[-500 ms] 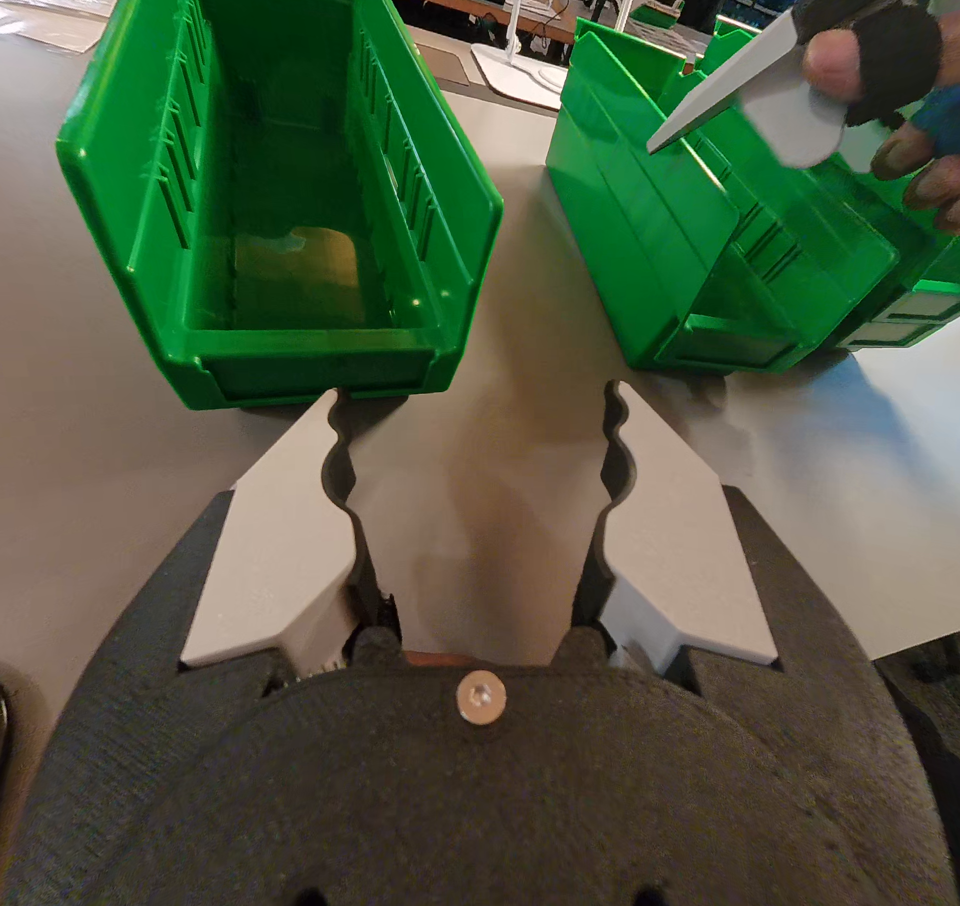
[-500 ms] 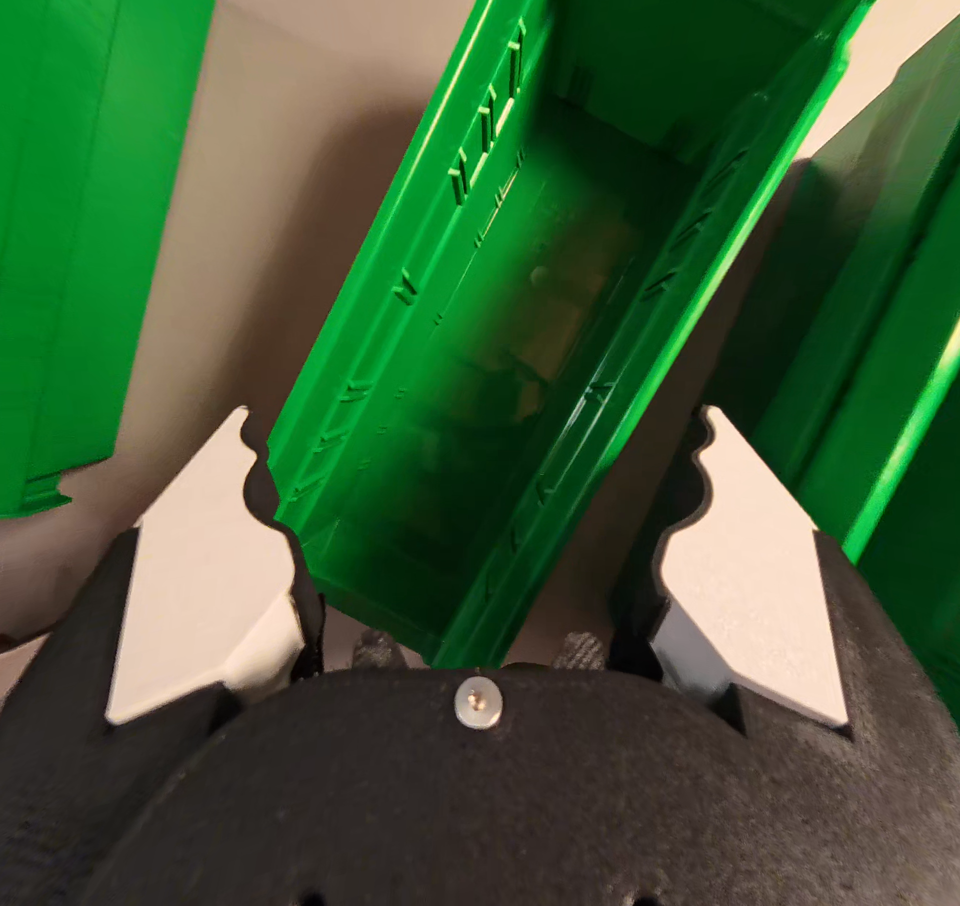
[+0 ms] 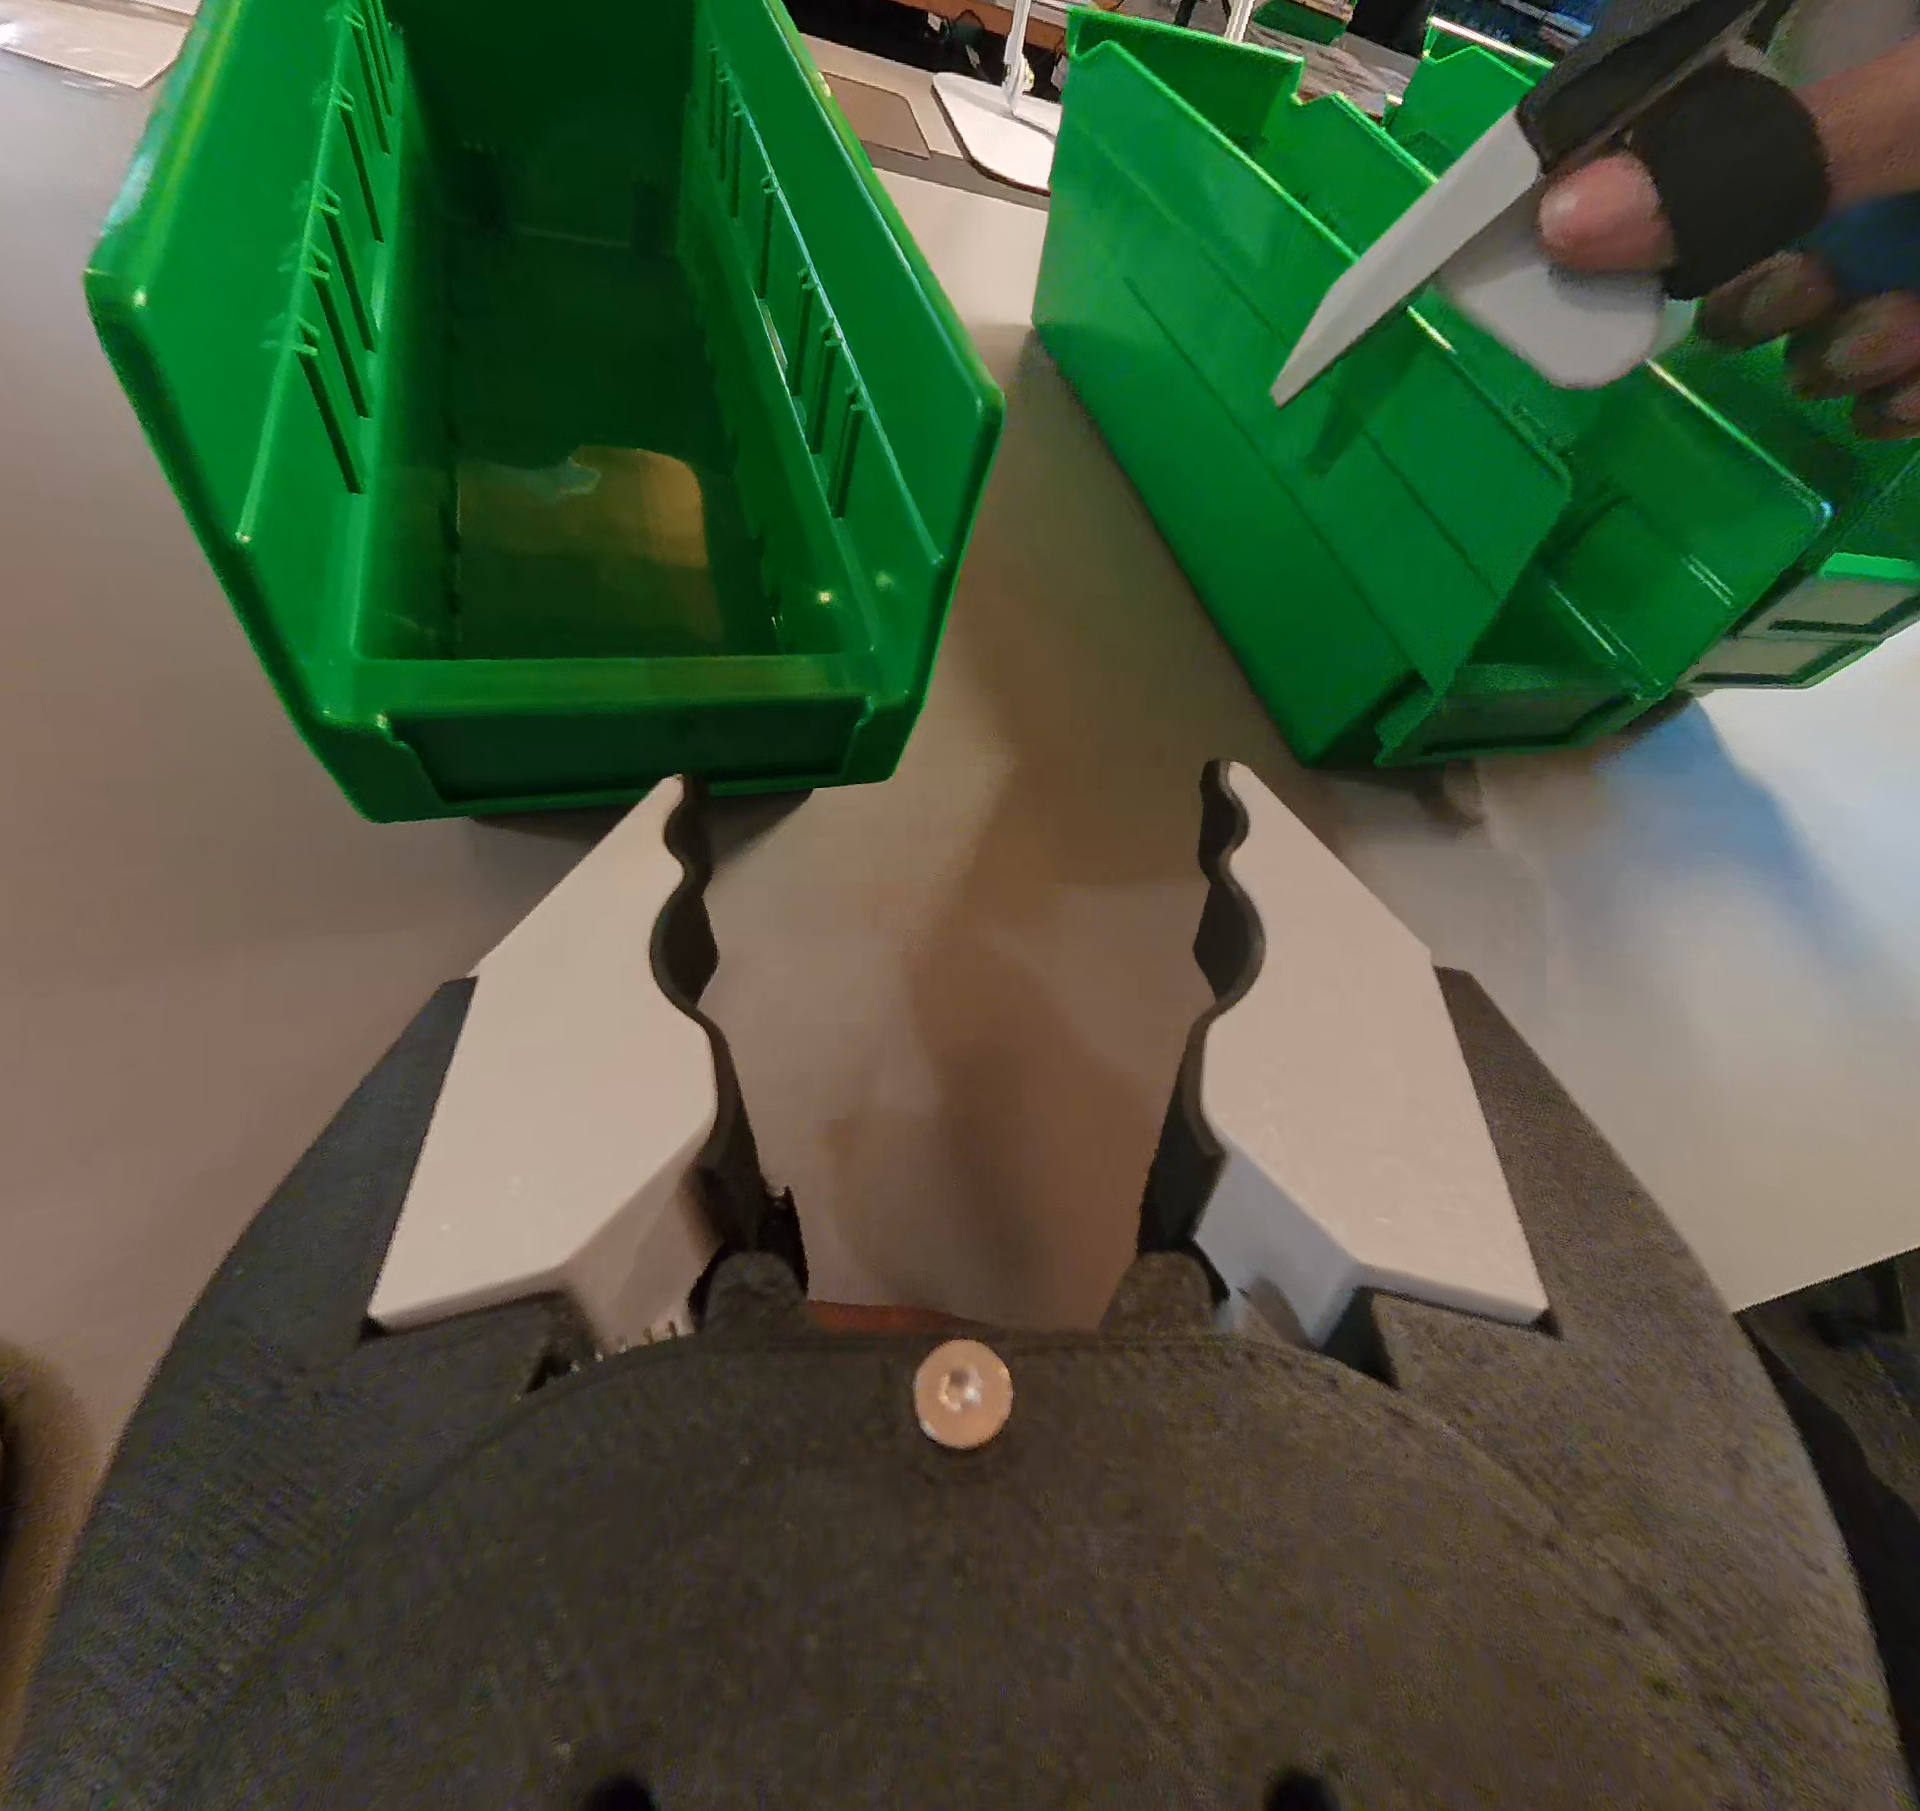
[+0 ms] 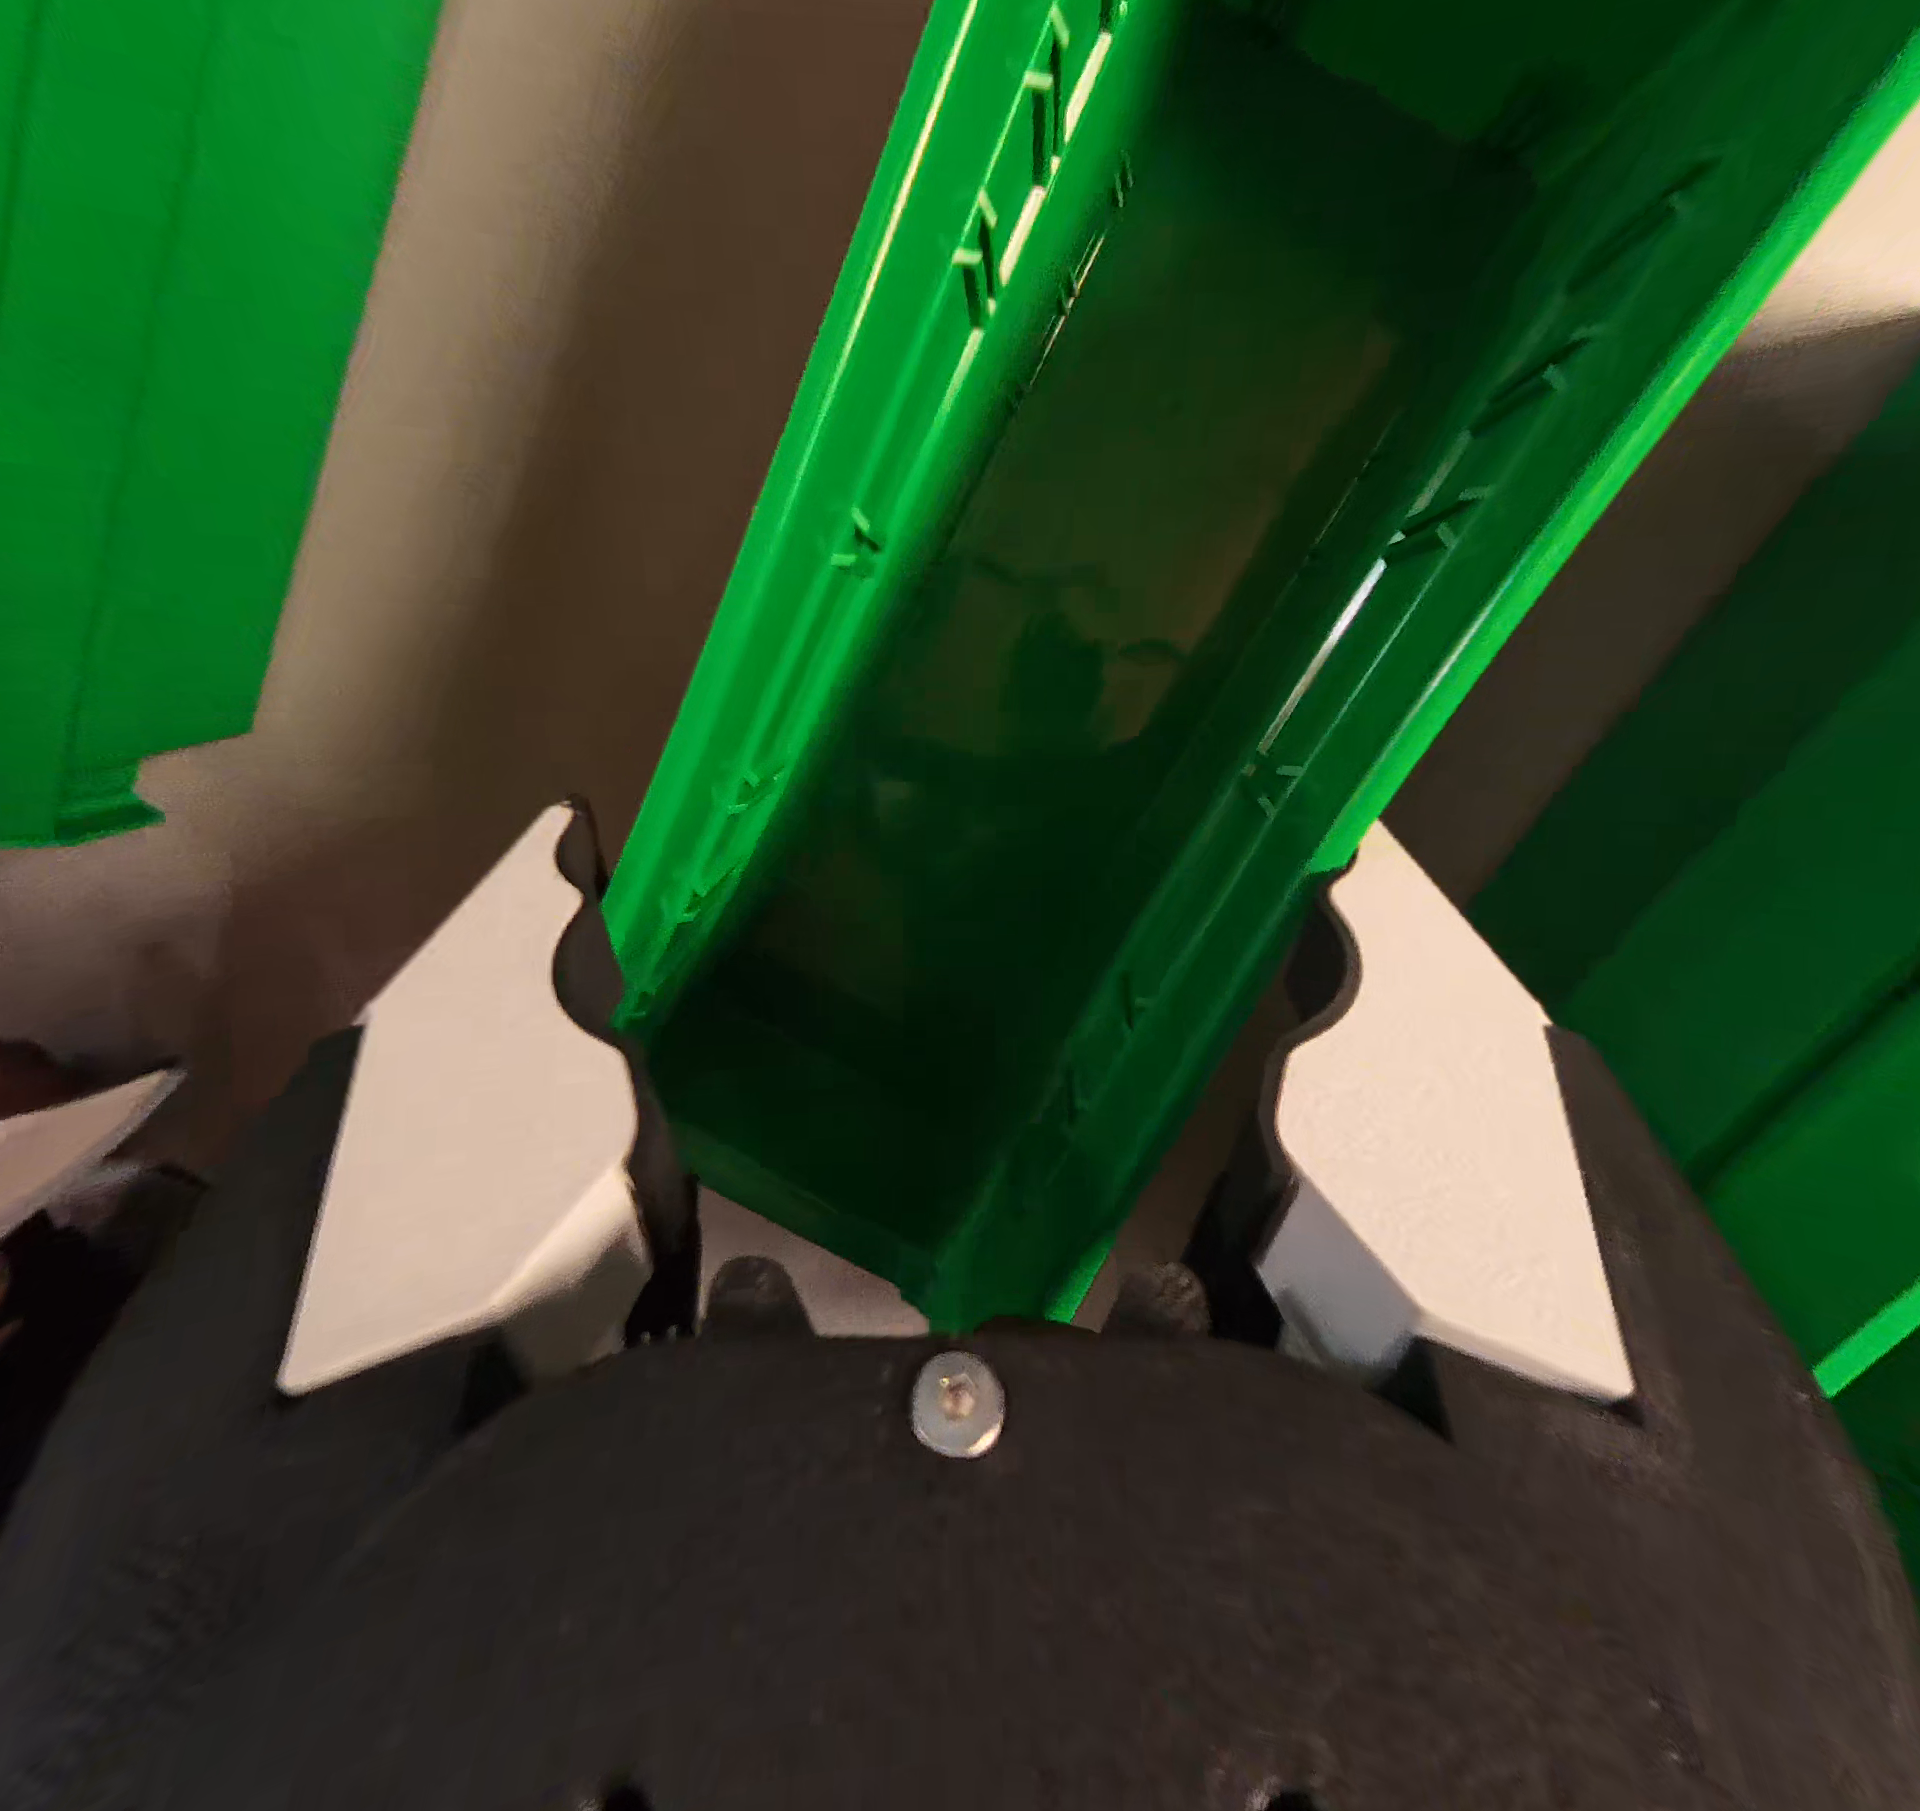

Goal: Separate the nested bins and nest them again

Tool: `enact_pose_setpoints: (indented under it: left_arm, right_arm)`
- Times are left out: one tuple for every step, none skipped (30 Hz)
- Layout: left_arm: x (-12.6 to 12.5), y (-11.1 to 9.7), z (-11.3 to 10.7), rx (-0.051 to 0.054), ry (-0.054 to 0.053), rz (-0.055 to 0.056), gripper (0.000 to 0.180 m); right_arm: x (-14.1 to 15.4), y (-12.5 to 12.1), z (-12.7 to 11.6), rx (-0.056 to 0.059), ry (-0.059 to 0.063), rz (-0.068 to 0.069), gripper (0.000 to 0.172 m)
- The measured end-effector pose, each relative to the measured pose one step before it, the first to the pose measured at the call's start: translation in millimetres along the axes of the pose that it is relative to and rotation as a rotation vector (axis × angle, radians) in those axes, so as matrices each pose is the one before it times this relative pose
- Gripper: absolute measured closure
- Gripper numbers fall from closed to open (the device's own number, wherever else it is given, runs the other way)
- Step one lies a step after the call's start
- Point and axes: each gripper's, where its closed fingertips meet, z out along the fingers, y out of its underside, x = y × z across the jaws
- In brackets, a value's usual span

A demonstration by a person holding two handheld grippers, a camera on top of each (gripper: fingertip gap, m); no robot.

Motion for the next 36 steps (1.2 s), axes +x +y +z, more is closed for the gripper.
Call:
enact_pose_setpoints:
  left_arm:
    - [0.06, 0.10, -0.04, -0.0004, -0.0002, 0.0007, 0.087]
    - [0.09, -0.02, -0.05, 0.0002, -0.0008, 0.0013, 0.087]
    - [0.04, 0.03, -0.10, 0.0007, -0.0009, 0.0012, 0.087]
    - [0.14, -0.06, -0.18, 0.0011, -0.0008, 0.0009, 0.087]
    - [-0.08, -0.02, -0.14, 0.0011, -0.0012, 0.0011, 0.088]
    - [0.00, -0.05, -0.14, 0.0007, -0.0014, 0.0009, 0.088]
    - [-0.06, 0.01, 0.01, 0.0002, -0.0011, 0.0005, 0.088]
    - [-0.08, 0.01, 0.00, 0.0000, -0.0006, 0.0000, 0.088]
    - [0.04, 0.00, 0.06, 0.0000, -0.0004, -0.0001, 0.088]
    - [-0.06, 0.02, -0.01, -0.0001, -0.0004, 0.0001, 0.088]
    - [-0.07, 0.09, 0.03, 0.0000, -0.0003, 0.0000, 0.088]
    - [-0.11, -0.06, -0.09, 0.0005, 0.0000, -0.0006, 0.088]
    - [-0.07, -0.11, -0.12, 0.0008, 0.0006, -0.0013, 0.088]
    - [-0.03, -0.02, -0.08, 0.0008, 0.0009, -0.0017, 0.088]
    - [-0.07, 0.00, -0.09, 0.0007, 0.0008, -0.0012, 0.089]
    - [0.00, -0.09, -0.07, 0.0007, 0.0007, -0.0009, 0.089]
    - [-0.10, 0.00, -0.10, 0.0006, 0.0007, -0.0011, 0.088]
    - [-0.01, -0.07, -0.08, 0.0005, 0.0006, -0.0009, 0.088]
    - [0.10, -0.02, -0.04, 0.0005, 0.0004, 0.0001, 0.088]
    - [0.10, -0.08, -0.19, 0.0009, -0.0002, 0.0008, 0.088]
    - [0.01, 0.01, -0.10, 0.0006, -0.0004, 0.0007, 0.088]
    - [-0.01, 0.02, -0.01, -0.0001, 0.0000, 0.0001, 0.088]
    - [0.15, 0.07, 0.03, -0.0002, -0.0002, 0.0004, 0.088]
    - [0.00, 0.06, 0.04, -0.0001, -0.0011, 0.0009, 0.088]
    - [0.02, 0.09, -0.02, 0.0003, -0.0020, 0.0015, 0.089]
    - [0.12, 0.01, -0.15, 0.0012, -0.0023, 0.0031, 0.089]
    - [0.23, 0.02, -0.10, 0.0011, -0.0018, 0.0039, 0.089]
    - [0.36, 0.18, -0.15, 0.0006, -0.0007, 0.0026, 0.089]
    - [0.08, -0.04, -0.19, 0.0013, 0.0001, 0.0003, 0.089]
    - [0.06, -0.13, -0.32, 0.0019, 0.0010, -0.0011, 0.089]
    - [-0.03, -0.23, -0.29, 0.0020, 0.0019, -0.0018, 0.089]
    - [-0.03, -0.16, -0.19, 0.0018, 0.0022, -0.0025, 0.089]
    - [-0.18, -0.18, -0.03, 0.0010, 0.0020, -0.0029, 0.089]
    - [-0.09, -0.04, 0.12, -0.0003, 0.0018, -0.0022, 0.089]
    - [-0.13, 0.05, 0.25, -0.0013, 0.0013, -0.0009, 0.089]
    - [-0.03, 0.14, 0.27, -0.0017, 0.0008, -0.0002, 0.089]
  right_arm:
    - [-1.52, 2.08, -1.39, -0.0012, -0.0062, -0.0067, 0.042]
    - [-2.04, 1.85, -1.41, 0.0023, -0.0122, -0.0026, 0.047]
    - [-1.27, 1.94, -1.47, 0.0020, -0.0092, -0.0036, 0.052]
    - [-2.43, 2.42, -1.26, 0.0002, -0.0137, -0.0093, 0.055]
    - [-2.78, 3.04, -1.01, -0.0031, -0.0146, -0.0059, 0.057]
    - [-2.17, 3.07, -1.28, -0.0029, -0.0090, -0.0062, 0.059]
    - [-1.46, 2.61, -1.62, -0.0002, -0.0026, -0.0101, 0.060]
    - [-1.17, 2.35, -2.14, 0.0017, -0.0004, -0.0096, 0.061]
    - [-1.57, 1.88, -2.81, 0.0039, -0.0026, -0.0078, 0.061]
    - [-2.17, 1.39, -3.28, 0.0063, -0.0077, -0.0068, 0.062]
    - [-3.06, 0.65, -4.35, 0.0106, -0.0137, -0.0066, 0.062]
    - [-3.81, -0.06, -5.69, 0.0146, -0.0183, -0.0059, 0.062]
    - [-4.22, -1.19, -7.31, 0.0196, -0.0207, -0.0058, 0.063]
    - [-4.26, -1.90, -9.32, 0.0237, -0.0214, -0.0058, 0.062]
    - [-3.97, -3.16, -11.30, 0.0281, -0.0201, -0.0048, 0.062]
    - [-3.17, -4.34, -13.08, 0.0317, -0.0162, -0.0049, 0.062]
    - [-1.64, -5.06, -14.82, 0.0316, -0.0106, -0.0045, 0.062]
    - [0.99, -6.05, -16.11, 0.0329, -0.0020, -0.0016, 0.062]
    - [3.99, -6.72, -16.73, 0.0336, 0.0075, 0.0033, 0.062]
    - [6.96, -6.85, -16.79, 0.0320, 0.0155, 0.0094, 0.062]
    - [9.45, -6.49, -16.27, 0.0279, 0.0219, 0.0132, 0.062]
    - [11.26, -5.89, -14.79, 0.0229, 0.0268, 0.0147, 0.062]
    - [12.39, -4.73, -12.72, 0.0159, 0.0303, 0.0152, 0.062]
    - [13.03, -3.78, -10.07, 0.0104, 0.0328, 0.0160, 0.061]
    - [12.71, -2.35, -7.12, 0.0033, 0.0323, 0.0148, 0.061]
    - [12.03, -1.07, -4.08, -0.0029, 0.0296, 0.0134, 0.061]
    - [11.28, 0.51, -1.22, -0.0093, 0.0260, 0.0125, 0.061]
    - [10.59, 1.20, 1.15, -0.0117, 0.0214, 0.0135, 0.061]
    - [9.71, 1.62, 3.01, -0.0113, 0.0153, 0.0170, 0.061]
    - [8.95, 1.75, 4.41, -0.0104, 0.0117, 0.0167, 0.061]
    - [7.99, 1.92, 5.32, -0.0104, 0.0092, 0.0161, 0.061]
    - [6.65, 2.28, 5.83, -0.0110, 0.0076, 0.0136, 0.061]
    - [5.41, 2.54, 6.06, -0.0130, 0.0055, 0.0099, 0.061]
    - [4.48, 2.40, 5.69, -0.0120, 0.0034, 0.0092, 0.061]
    - [3.30, 1.63, 5.49, -0.0081, 0.0008, 0.0068, 0.060]
    - [2.18, 0.87, 4.93, -0.0051, -0.0023, 0.0051, 0.060]
